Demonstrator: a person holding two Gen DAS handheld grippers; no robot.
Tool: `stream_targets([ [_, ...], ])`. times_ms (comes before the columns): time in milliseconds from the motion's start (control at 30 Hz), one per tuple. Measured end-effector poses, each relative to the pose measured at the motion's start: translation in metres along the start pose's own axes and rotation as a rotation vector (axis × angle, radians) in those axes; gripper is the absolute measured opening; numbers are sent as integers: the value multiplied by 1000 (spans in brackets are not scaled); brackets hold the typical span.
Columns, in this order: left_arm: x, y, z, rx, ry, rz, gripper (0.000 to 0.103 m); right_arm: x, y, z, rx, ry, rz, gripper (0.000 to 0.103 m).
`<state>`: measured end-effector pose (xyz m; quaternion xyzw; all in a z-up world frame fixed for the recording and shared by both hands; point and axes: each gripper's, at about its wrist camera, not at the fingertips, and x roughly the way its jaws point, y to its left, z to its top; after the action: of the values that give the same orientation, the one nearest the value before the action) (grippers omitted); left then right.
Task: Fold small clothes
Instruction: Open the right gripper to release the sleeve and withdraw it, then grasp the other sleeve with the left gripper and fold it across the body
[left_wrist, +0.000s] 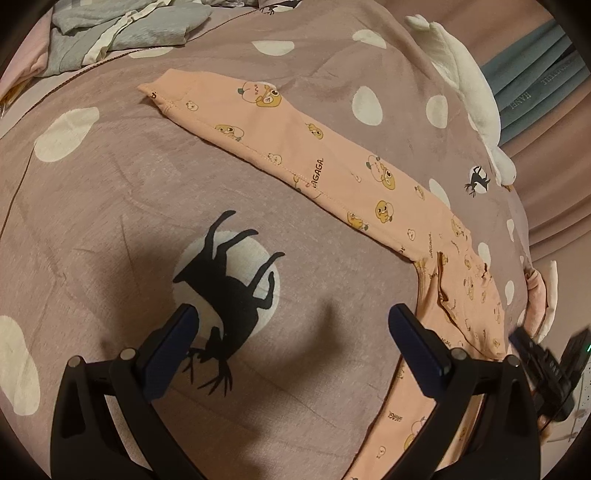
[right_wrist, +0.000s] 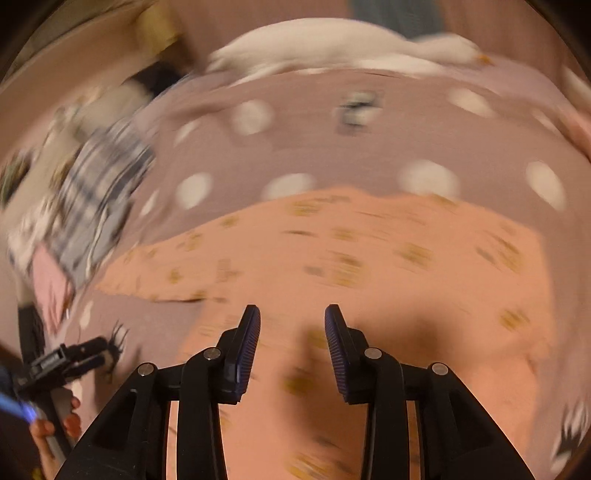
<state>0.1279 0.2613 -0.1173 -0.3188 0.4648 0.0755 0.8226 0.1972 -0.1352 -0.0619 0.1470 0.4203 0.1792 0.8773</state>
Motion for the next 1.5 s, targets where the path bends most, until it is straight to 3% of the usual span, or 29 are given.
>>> stream_targets([
  [133, 3, -5, 1, -7, 14, -6, 103, -24, -76, -3, 243, -68, 10, 36],
  [300, 6, -11, 6, -25, 11, -25, 103, -9, -113, 1, 392, -94, 138, 36],
  [367, 8, -11, 9, -46, 18, -44, 102, 1, -116, 0, 393, -68, 95, 36],
  [433, 8, -8, 14, -80, 25, -86, 102, 13, -118, -1, 342, -15, -112, 36],
  [467, 7, -5, 17, -99, 25, -101, 102, 16, -119, -3, 312, -3, -200, 23],
  [500, 6, -2, 21, -120, 24, -122, 102, 16, -122, -5, 283, -11, -235, 17],
  [600, 3, 15, 34, -205, 11, -197, 102, 10, -122, -7, 282, -35, -210, 16],
  [733, 3, 40, 53, -305, -3, -313, 103, -13, -111, -9, 197, -101, -269, 22],
  [833, 9, 58, 68, -358, -31, -360, 103, -32, -94, -13, 128, -144, -190, 31],
  [1000, 34, 85, 88, -482, -35, -435, 102, -46, -70, -23, 65, -177, -77, 34],
  [1100, 41, 89, 105, -493, -48, -497, 102, -49, -61, -28, 48, -184, -26, 38],
  [1233, 46, 97, 126, -561, -87, -485, 100, -47, -56, -38, 50, -173, 1, 39],
  [1300, 42, 100, 132, -581, -121, -437, 92, -46, -56, -42, 52, -165, -2, 39],
  [1367, 43, 103, 135, -578, -129, -382, 67, -47, -55, -45, 50, -157, 0, 39],
  [1400, 44, 103, 135, -574, -122, -356, 60, -47, -55, -46, 49, -155, -3, 39],
  [1467, 47, 104, 136, -563, -105, -301, 27, -47, -56, -47, 50, -147, -13, 39],
  [1500, 48, 103, 136, -545, -94, -267, 19, -48, -57, -48, 51, -146, -15, 39],
])
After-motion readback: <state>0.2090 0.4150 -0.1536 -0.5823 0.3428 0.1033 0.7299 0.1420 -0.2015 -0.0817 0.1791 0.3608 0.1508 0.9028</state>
